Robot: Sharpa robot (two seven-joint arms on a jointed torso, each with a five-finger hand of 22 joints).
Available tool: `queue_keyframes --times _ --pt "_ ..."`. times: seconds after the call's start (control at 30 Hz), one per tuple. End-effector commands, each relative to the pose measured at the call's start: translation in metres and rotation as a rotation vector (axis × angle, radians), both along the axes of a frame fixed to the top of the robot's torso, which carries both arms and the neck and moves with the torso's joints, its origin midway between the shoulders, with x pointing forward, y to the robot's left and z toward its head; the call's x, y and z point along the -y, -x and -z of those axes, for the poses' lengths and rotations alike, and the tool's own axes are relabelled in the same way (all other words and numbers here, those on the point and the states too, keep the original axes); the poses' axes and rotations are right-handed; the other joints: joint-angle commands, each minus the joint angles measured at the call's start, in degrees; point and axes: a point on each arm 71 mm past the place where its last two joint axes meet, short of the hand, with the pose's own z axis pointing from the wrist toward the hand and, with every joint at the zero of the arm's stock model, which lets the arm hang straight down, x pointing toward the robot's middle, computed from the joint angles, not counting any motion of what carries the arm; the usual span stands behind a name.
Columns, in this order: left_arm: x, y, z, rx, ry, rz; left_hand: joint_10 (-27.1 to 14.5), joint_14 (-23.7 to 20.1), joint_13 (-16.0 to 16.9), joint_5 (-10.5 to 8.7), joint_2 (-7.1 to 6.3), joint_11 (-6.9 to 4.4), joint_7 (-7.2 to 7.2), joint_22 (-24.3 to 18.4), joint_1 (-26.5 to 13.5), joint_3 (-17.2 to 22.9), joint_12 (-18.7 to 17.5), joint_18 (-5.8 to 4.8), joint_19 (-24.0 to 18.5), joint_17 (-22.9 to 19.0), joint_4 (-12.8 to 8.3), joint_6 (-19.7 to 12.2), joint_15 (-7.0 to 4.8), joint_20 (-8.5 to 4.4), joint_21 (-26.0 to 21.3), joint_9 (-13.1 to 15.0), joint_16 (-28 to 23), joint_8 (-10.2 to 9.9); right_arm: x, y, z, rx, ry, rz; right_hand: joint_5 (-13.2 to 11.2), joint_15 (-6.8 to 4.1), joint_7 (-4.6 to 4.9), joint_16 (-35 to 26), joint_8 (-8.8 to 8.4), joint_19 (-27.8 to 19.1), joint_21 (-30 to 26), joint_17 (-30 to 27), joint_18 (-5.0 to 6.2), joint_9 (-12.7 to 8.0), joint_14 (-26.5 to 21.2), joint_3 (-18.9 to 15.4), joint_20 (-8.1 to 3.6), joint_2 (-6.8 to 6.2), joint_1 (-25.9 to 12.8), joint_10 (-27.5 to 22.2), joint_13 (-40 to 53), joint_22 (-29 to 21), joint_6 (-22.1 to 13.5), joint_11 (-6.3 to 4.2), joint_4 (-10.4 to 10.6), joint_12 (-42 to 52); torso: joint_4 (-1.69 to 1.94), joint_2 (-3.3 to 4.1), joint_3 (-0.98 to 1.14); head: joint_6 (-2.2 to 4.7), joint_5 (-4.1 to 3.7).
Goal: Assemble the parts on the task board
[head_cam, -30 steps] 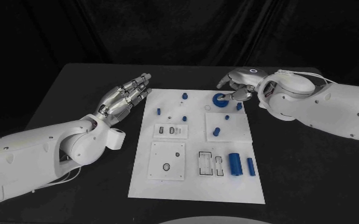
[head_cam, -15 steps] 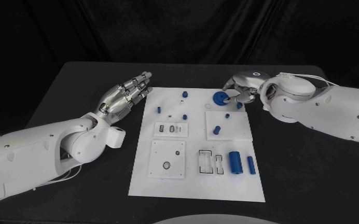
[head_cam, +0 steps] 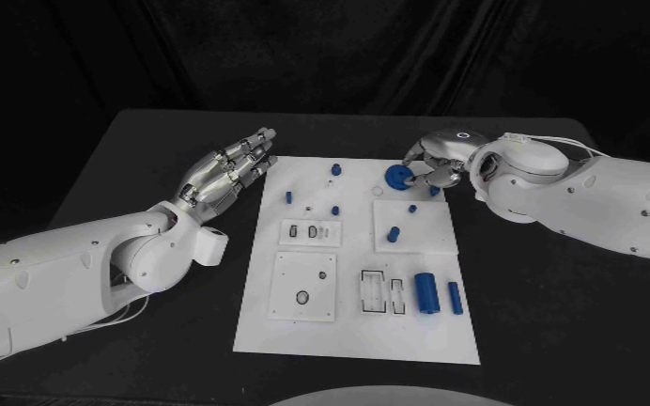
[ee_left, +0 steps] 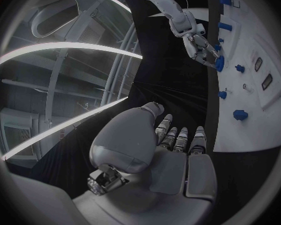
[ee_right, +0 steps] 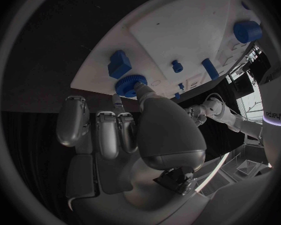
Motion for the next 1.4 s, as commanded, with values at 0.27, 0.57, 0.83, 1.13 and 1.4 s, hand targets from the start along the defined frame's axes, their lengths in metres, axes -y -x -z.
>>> queue_keyframes --times 0.27,0.57,0.83,1.13,1.4 --pt "-0.0007 0.0006 -0.0101 0.104 0.085 0.001 0.0 0.0 -0.1 -0.09 -0.18 0.58 0.27 0.1 0.1 0.3 -0.2 0.56 0.0 -0.1 0.0 -0.3 0.45 0.55 -0.1 0.0 -0.2 0.3 -0.0004 0.0021 0.0062 0.004 0.003 -0.008 0.2 -0.75 -0.25 -0.7 1.36 -0.6 -0.6 13.0 0.21 1.0 5.3 0.0 -0.09 -0.20 0.6 6.0 15.1 3.1 0.5 -0.69 -0.6 0.1 -0.04 0.00 0.04 -0.09 0.08" --pt "-0.0013 0.0002 -0.0096 0.098 0.082 0.004 0.0 0.0 -0.1 -0.10 -0.19 0.61 0.29 0.1 0.1 0.4 -0.2 0.56 0.1 -0.1 -0.1 -0.3 0.50 0.62 -0.1 0.0 -0.2 0.3 0.0002 0.0028 0.0051 0.021 -0.009 -0.004 -1.5 -0.66 -0.13 -1.6 1.38 -1.5 -2.6 12.0 0.52 1.5 4.8 -0.4 -0.09 -0.38 0.3 6.0 15.1 2.5 -8.3 -0.58 -0.8 0.1 -0.02 0.03 0.03 -0.05 0.06" --pt "-0.0016 0.0000 -0.0092 0.095 0.081 0.006 0.0 0.0 -0.1 -0.09 -0.18 0.67 0.34 0.1 0.1 0.5 -0.2 0.56 0.1 -0.1 -0.1 -0.3 0.56 0.70 -0.1 0.0 -0.2 0.3 -0.0032 0.0057 0.0027 0.046 -0.030 -0.031 -1.1 -0.77 -0.31 -1.6 1.93 -1.5 -2.9 12.0 0.55 1.5 4.8 -0.2 -0.14 -0.10 0.3 6.0 15.1 2.5 -9.8 -0.71 -0.7 0.1 -0.04 0.03 0.03 0.07 0.13" --pt "-0.0021 -0.0004 -0.0087 0.090 0.078 0.007 0.0 0.0 -0.1 -0.10 -0.18 0.73 0.39 0.1 0.1 0.6 -0.2 0.56 0.0 -0.1 -0.2 -0.3 0.58 0.75 -0.1 0.0 -0.2 0.3 -0.0050 0.0069 0.0027 0.047 -0.033 -0.046 0.3 -0.79 -0.21 -1.3 4.03 -1.0 -2.5 12.4 0.43 2.0 5.0 -0.3 -0.21 0.42 -0.8 6.0 15.1 3.0 -8.5 -0.69 0.1 0.1 -0.03 0.02 0.02 0.02 0.12" --pt "-0.0013 -0.0008 -0.0081 0.085 0.077 0.012 0.0 0.0 -0.1 -0.09 -0.18 0.79 0.45 0.1 0.1 0.7 -0.2 0.56 0.0 -0.1 -0.2 -0.2 0.59 0.79 -0.1 0.0 -0.2 0.3 -0.0060 0.0064 0.0046 0.033 -0.025 -0.051 2.1 -0.70 -0.05 -1.3 6.09 -0.8 -2.6 12.5 0.40 2.6 5.1 0.1 -0.16 0.66 -0.8 6.0 15.1 3.2 -7.0 -0.57 0.1 0.1 -0.03 0.02 0.03 -0.05 0.00"
